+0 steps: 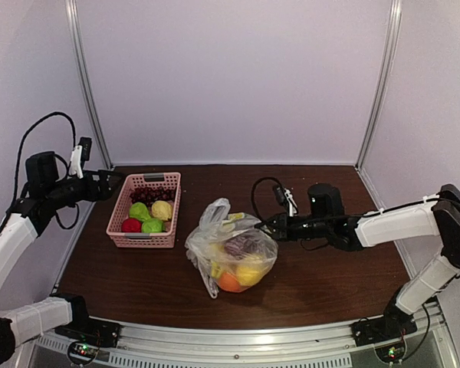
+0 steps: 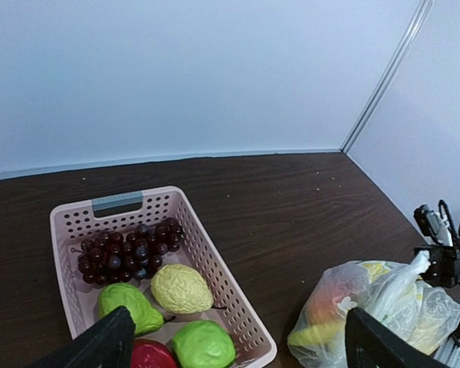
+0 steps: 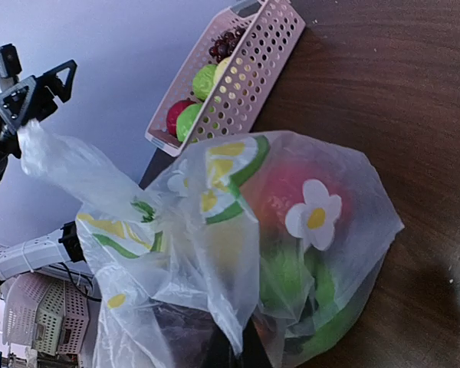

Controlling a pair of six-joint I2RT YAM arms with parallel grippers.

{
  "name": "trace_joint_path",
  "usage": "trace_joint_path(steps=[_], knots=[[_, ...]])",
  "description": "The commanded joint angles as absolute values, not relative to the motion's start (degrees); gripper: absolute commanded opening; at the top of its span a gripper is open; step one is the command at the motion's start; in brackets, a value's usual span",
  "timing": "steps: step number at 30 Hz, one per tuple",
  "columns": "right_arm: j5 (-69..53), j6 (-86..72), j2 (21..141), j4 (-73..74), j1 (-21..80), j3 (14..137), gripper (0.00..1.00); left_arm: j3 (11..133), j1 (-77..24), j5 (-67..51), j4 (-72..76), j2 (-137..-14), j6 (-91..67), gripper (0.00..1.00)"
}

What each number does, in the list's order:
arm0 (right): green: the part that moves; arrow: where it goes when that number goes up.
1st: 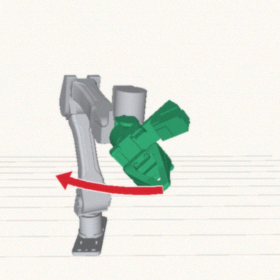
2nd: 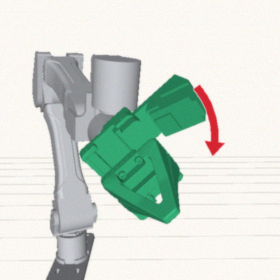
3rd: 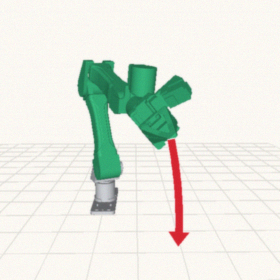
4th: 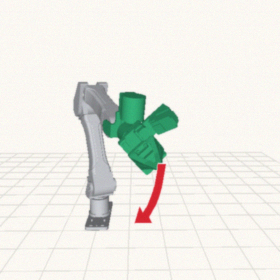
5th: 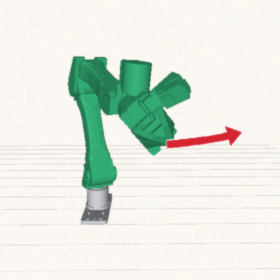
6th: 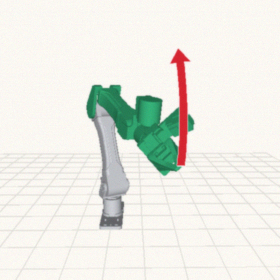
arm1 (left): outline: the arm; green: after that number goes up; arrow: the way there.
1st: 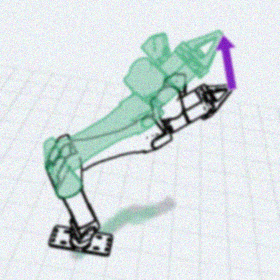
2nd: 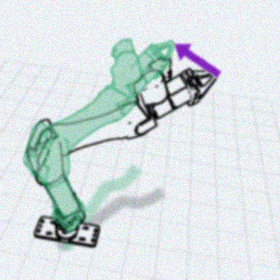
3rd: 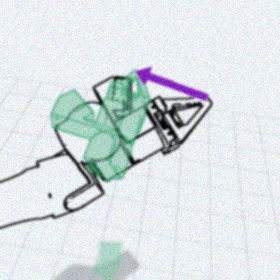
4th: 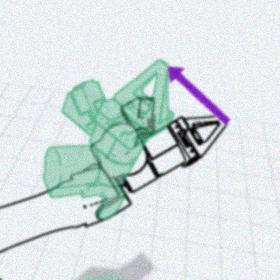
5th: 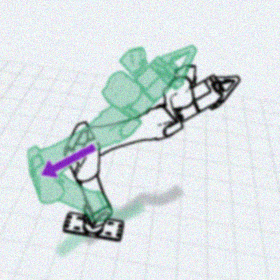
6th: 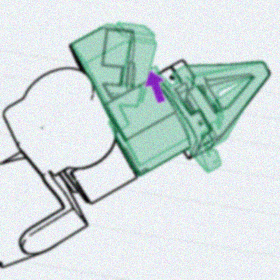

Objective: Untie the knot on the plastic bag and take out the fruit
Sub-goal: Place the takeout bag at the center of the board, then pick up the takeout bag from the center of the board.

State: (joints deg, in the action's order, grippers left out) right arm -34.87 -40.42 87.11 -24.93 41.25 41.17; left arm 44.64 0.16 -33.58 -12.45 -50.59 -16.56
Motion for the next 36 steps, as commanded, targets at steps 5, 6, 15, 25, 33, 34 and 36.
trace_joint_path(steps=[5,6,15,25,33,34,36], knots=[[-31.33,-40.31,87.90,-29.31,40.95,38.47,0.00,44.00,-13.39,-29.01,-11.97,-49.52,-17.51,0.96],[-30.61,-39.96,87.63,-28.39,40.93,38.53,0.00,43.02,-15.07,-28.80,-10.82,-49.01,-19.44,0.96],[-24.79,-37.16,83.29,-19.05,40.24,38.81,0.00,37.56,-35.86,-22.09,-4.01,-56.61,-24.02,0.96],[-20.14,-34.56,75.36,-12.26,38.88,38.58,0.78,36.76,-40.16,-26.36,9.66,-71.89,-27.74,0.98],[-20.39,-34.08,70.51,-9.24,38.37,39.98,0.94,40.84,-40.16,-25.82,8.44,-81.15,-26.28,0.98],[-20.46,-33.96,69.70,-8.92,38.30,40.15,0.95,41.27,-40.14,-26.17,8.64,-82.06,-26.25,0.98],[-20.51,-33.67,67.72,-8.41,38.32,40.25,0.97,42.07,-40.17,-26.87,9.53,-83.64,-26.34,0.98]])
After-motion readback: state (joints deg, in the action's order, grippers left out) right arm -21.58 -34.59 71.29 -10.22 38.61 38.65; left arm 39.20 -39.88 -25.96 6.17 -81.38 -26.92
